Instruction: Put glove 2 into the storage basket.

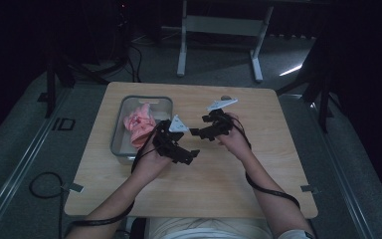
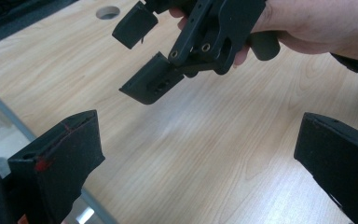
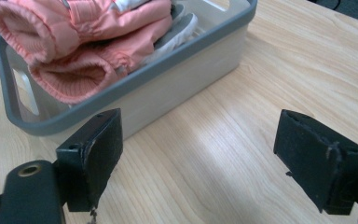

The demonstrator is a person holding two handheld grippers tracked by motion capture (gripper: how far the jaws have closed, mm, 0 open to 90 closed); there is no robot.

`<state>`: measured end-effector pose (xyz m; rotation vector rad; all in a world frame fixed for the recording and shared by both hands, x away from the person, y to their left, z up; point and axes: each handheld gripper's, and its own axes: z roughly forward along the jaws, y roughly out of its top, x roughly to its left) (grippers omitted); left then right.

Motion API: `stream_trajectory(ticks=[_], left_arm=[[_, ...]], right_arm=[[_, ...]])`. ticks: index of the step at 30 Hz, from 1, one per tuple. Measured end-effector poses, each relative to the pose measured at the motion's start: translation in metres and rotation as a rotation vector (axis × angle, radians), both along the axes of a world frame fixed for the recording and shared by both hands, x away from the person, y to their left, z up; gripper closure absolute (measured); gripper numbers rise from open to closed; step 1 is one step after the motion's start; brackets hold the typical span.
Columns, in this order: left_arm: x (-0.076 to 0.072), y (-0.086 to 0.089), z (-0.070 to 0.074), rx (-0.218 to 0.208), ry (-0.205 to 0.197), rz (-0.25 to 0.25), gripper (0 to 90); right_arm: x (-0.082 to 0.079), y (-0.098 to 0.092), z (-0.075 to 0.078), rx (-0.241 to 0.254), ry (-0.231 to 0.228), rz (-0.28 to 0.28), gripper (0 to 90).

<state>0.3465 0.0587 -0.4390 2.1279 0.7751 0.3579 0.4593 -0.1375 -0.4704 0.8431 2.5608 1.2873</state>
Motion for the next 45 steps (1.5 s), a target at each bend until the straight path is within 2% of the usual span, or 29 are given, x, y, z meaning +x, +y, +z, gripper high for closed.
stream_trajectory(ticks=[5, 12, 17, 22, 26, 29, 35, 39, 45], left_arm=[[-0.004, -0.006, -0.012, -0.008, 0.001, -0.024, 0.5], [-0.006, -0.014, -0.028, 0.031, 0.006, -0.067, 0.5], [-0.009, -0.02, -0.04, 0.008, 0.021, -0.091, 0.4], [-0.012, -0.025, -0.053, 0.008, 0.018, -0.132, 0.4], [-0.013, -0.028, -0.063, 0.029, 0.023, -0.136, 0.4], [-0.013, -0.029, -0.068, 0.03, 0.022, -0.133, 0.4], [-0.016, -0.03, -0.078, 0.057, -0.006, -0.142, 0.4], [-0.017, -0.03, -0.087, 0.059, 0.008, -0.152, 0.4], [-0.018, -0.033, -0.094, 0.057, 0.005, -0.163, 0.5]], right_arm=[[-0.005, -0.008, -0.008, -0.014, 0.002, 0.0, 15.3], [-0.008, -0.021, -0.02, -0.016, 0.015, -0.024, 15.2], [-0.009, -0.03, -0.026, -0.022, 0.018, -0.034, 15.1], [-0.012, -0.036, -0.033, -0.02, 0.011, -0.028, 15.1], [-0.015, -0.039, -0.038, -0.029, 0.004, -0.015, 14.8], [-0.018, -0.042, -0.043, -0.033, 0.001, -0.009, 14.7], [-0.025, -0.046, -0.054, -0.039, 0.003, -0.004, 14.5], [-0.029, -0.049, -0.06, -0.042, 0.005, 0.0, 14.4], [-0.032, -0.055, -0.067, -0.05, 0.008, -0.013, 14.4]])
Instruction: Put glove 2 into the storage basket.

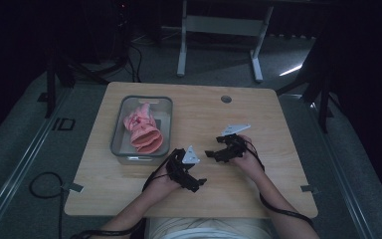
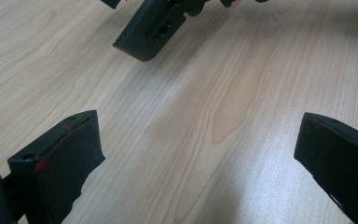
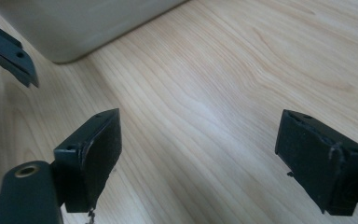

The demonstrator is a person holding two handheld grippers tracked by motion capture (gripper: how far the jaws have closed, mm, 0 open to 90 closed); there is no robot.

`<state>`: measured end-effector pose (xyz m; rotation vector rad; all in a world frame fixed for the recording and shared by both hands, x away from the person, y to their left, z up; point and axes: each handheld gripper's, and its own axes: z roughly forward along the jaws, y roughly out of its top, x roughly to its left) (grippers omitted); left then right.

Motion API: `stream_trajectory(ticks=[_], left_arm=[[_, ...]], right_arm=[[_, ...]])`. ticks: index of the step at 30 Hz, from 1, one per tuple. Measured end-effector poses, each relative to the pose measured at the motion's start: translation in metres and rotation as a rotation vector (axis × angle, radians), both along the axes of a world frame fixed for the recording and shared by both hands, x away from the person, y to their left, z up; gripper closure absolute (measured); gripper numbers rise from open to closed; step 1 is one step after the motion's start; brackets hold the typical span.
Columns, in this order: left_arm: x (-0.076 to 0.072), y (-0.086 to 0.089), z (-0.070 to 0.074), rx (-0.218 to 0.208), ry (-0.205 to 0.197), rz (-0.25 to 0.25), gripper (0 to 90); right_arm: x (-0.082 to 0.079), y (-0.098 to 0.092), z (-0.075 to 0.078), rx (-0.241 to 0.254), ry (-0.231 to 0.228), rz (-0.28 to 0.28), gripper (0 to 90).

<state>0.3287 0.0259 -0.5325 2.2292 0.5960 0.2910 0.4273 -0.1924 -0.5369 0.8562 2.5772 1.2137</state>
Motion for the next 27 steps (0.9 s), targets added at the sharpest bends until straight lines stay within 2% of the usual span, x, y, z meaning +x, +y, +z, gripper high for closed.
stream_trajectory(ticks=[5, 8, 15, 17, 24, 27], left_arm=[[-0.001, -0.001, -0.004, -0.006, 0.003, -0.002, 0.4], [-0.004, -0.004, -0.012, 0.002, 0.003, -0.013, 0.4], [-0.008, -0.007, -0.019, -0.004, 0.005, -0.018, 0.4], [-0.009, -0.007, -0.021, 0.011, 0.003, -0.025, 0.4], [-0.012, -0.007, -0.022, -0.006, 0.001, -0.022, 0.4], [-0.012, -0.006, -0.025, 0.0, 0.001, -0.021, 0.4]], right_arm=[[-0.002, -0.007, -0.004, -0.003, -0.002, -0.009, 14.3], [-0.004, -0.016, -0.006, -0.004, 0.001, -0.026, 14.4], [-0.01, -0.033, -0.013, -0.013, -0.025, -0.052, 13.7], [-0.011, -0.038, -0.014, -0.01, -0.03, -0.06, 13.7], [-0.015, -0.055, -0.016, 0.006, -0.043, -0.093, 13.8], [-0.017, -0.061, -0.017, 0.011, -0.042, -0.102, 13.7]])
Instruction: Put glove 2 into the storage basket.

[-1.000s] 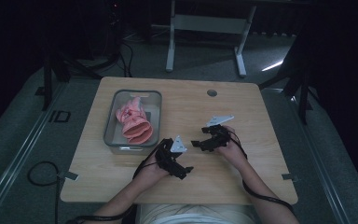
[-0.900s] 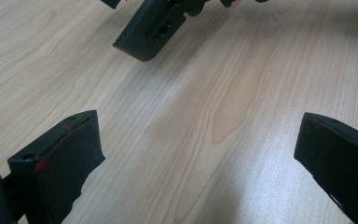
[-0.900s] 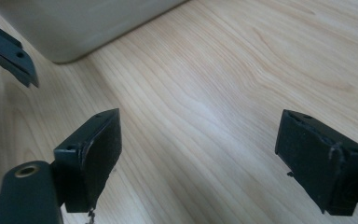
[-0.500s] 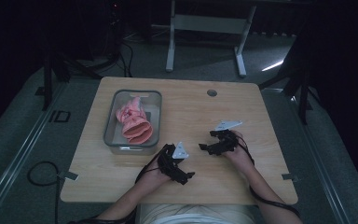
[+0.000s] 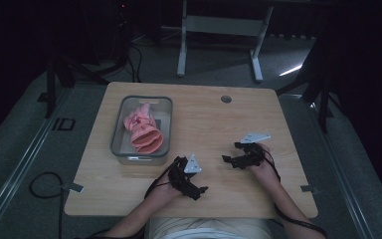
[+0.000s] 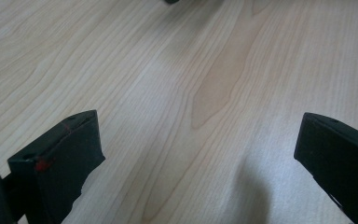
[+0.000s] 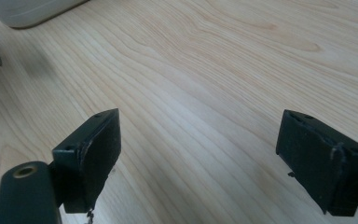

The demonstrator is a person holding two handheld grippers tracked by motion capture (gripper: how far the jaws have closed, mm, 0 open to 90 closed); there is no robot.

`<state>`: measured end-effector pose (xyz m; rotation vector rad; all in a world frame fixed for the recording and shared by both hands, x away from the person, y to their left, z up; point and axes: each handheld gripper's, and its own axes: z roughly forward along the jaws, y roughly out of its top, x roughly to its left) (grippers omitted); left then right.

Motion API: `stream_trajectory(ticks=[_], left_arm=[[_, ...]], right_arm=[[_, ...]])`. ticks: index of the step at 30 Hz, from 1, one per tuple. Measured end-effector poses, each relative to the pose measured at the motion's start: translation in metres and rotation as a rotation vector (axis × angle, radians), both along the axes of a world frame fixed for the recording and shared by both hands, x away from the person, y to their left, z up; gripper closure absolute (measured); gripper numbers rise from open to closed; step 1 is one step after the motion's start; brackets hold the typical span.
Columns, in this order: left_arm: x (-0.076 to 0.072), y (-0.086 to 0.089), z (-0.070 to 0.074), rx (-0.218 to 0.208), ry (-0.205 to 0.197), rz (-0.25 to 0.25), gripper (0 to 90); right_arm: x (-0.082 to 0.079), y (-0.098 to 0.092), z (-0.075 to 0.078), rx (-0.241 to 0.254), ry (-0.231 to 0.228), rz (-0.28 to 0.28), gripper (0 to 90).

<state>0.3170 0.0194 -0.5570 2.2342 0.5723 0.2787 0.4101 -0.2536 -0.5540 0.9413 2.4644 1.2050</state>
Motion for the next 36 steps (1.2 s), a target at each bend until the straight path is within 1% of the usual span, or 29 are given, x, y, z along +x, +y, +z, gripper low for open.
stream_trajectory(ticks=[4, 5, 8, 11, 14, 16, 19, 24, 26, 29, 31, 32, 36], left_arm=[[0.001, 0.001, -0.002, 0.002, 0.011, 0.003, 0.4], [0.001, 0.002, -0.003, 0.007, 0.008, 0.006, 0.4], [0.001, 0.002, -0.004, 0.004, 0.007, 0.001, 0.4], [-0.001, 0.002, -0.004, 0.006, 0.0, 0.004, 0.4], [-0.001, 0.003, -0.005, -0.004, 0.0, 0.006, 0.4], [-0.001, 0.003, -0.005, 0.002, -0.001, 0.001, 0.4], [-0.003, 0.002, -0.005, -0.001, -0.01, 0.004, 0.4], [-0.004, 0.002, -0.006, 0.007, -0.023, 0.003, 0.4], [-0.005, 0.002, -0.006, 0.009, -0.029, 0.001, 0.4], [-0.007, 0.002, -0.006, 0.017, -0.049, 0.003, 0.4], [-0.007, 0.002, -0.006, 0.017, -0.049, 0.003, 0.4], [-0.009, 0.002, -0.006, 0.023, -0.067, 0.007, 0.4], [-0.01, 0.003, -0.006, 0.019, -0.071, 0.006, 0.4]], right_arm=[[-0.003, -0.008, -0.001, 0.004, 0.002, -0.008, 13.7], [-0.003, -0.01, -0.002, 0.004, 0.002, -0.011, 13.7], [-0.004, -0.014, -0.002, 0.007, 0.004, -0.018, 13.7], [-0.006, -0.021, -0.003, 0.009, -0.007, -0.031, 13.8], [-0.009, -0.025, -0.004, 0.0, -0.017, -0.035, 13.8], [-0.011, -0.029, -0.005, 0.007, -0.018, -0.04, 13.8], [-0.013, -0.034, -0.004, 0.011, -0.022, -0.05, 13.8], [-0.015, -0.038, -0.004, 0.013, -0.026, -0.057, 13.8], [-0.017, -0.04, -0.004, 0.008, -0.029, -0.062, 13.8], [-0.019, -0.042, -0.004, 0.003, -0.029, -0.063, 13.8], [-0.02, -0.043, -0.004, 0.0, -0.029, -0.065, 13.8], [-0.022, -0.047, -0.004, -0.005, -0.026, -0.073, 13.8], [-0.026, -0.055, -0.005, 0.0, -0.027, -0.091, 13.8]])
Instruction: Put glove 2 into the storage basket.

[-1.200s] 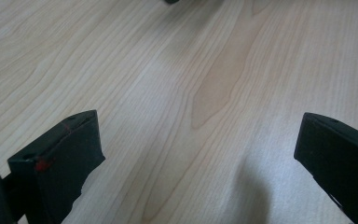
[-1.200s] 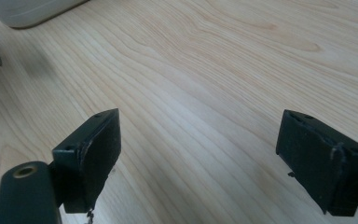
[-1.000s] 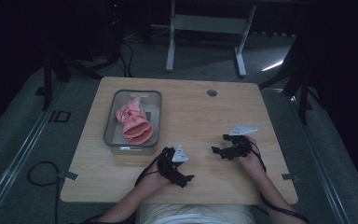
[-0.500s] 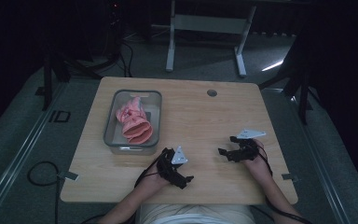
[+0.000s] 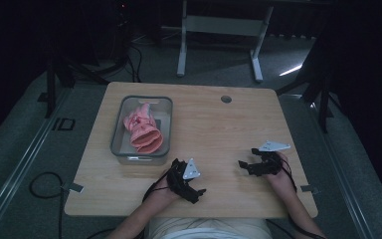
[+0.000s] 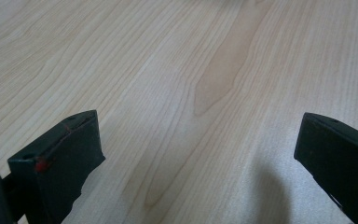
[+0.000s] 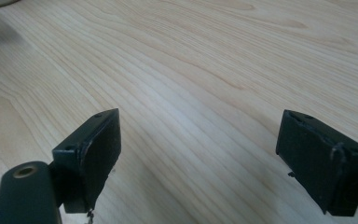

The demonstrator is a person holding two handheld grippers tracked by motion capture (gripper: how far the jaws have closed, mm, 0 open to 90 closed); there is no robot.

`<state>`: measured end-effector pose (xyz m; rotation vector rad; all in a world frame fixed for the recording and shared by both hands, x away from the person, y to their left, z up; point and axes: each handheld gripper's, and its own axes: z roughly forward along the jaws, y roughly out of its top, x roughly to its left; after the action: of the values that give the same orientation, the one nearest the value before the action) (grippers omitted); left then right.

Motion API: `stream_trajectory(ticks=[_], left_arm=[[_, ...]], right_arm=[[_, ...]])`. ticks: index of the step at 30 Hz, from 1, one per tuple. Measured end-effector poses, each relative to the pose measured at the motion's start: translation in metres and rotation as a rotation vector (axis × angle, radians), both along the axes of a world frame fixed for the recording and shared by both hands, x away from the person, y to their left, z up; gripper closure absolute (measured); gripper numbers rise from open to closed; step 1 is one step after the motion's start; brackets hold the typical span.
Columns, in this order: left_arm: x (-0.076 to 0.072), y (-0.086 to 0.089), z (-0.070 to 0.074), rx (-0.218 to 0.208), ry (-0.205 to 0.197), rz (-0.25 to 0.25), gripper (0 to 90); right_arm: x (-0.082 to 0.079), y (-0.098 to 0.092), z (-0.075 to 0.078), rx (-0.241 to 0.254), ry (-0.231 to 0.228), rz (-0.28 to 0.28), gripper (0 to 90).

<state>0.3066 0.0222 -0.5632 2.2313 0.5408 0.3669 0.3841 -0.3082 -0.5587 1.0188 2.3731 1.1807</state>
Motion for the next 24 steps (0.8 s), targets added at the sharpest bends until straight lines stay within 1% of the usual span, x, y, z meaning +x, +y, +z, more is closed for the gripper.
stream_trajectory(ticks=[1, 6, 8, 11, 12, 13, 14, 17, 18, 21, 23, 24], left_arm=[[0.0, 0.0, 0.0, 0.004, -0.001, 0.0, 0.4], [-0.001, 0.003, -0.001, -0.005, 0.0, 0.01, 0.4], [-0.002, 0.005, -0.001, 0.003, -0.006, 0.022, 0.4], [-0.002, 0.006, -0.001, 0.002, -0.007, 0.028, 0.4], [-0.002, 0.006, -0.001, 0.0, -0.006, 0.032, 0.4], [-0.002, 0.008, -0.001, -0.022, -0.002, 0.039, 0.4], [-0.002, 0.008, -0.001, -0.022, -0.002, 0.039, 0.4], [-0.003, 0.012, 0.0, -0.056, 0.001, 0.052, 0.4], [-0.003, 0.012, 0.0, -0.056, 0.001, 0.052, 0.4], [-0.002, 0.015, 0.001, -0.078, -0.011, 0.066, 0.4], [-0.002, 0.015, 0.0, -0.076, -0.016, 0.069, 0.4], [-0.002, 0.015, 0.0, -0.062, -0.025, 0.07, 0.4]], right_arm=[[-0.001, -0.002, 0.0, -0.001, 0.0, -0.002, 13.7], [-0.006, -0.01, -0.001, 0.004, 0.003, -0.022, 13.7], [-0.007, -0.013, -0.001, 0.01, 0.004, -0.027, 13.7], [-0.007, -0.015, -0.001, 0.01, 0.003, -0.036, 13.7], [-0.007, -0.015, -0.001, 0.01, 0.003, -0.036, 13.7], [-0.006, -0.016, -0.001, 0.015, -0.001, -0.04, 13.6], [-0.006, -0.016, -0.001, 0.015, -0.001, -0.04, 13.6], [-0.005, -0.019, -0.001, 0.017, -0.002, -0.05, 13.6], [-0.005, -0.019, -0.001, 0.017, -0.002, -0.05, 13.6], [-0.004, -0.02, -0.002, 0.017, -0.002, -0.057, 13.6], [-0.004, -0.02, -0.002, 0.016, -0.004, -0.055, 13.6], [-0.004, -0.02, -0.002, 0.016, -0.004, -0.055, 13.6]])
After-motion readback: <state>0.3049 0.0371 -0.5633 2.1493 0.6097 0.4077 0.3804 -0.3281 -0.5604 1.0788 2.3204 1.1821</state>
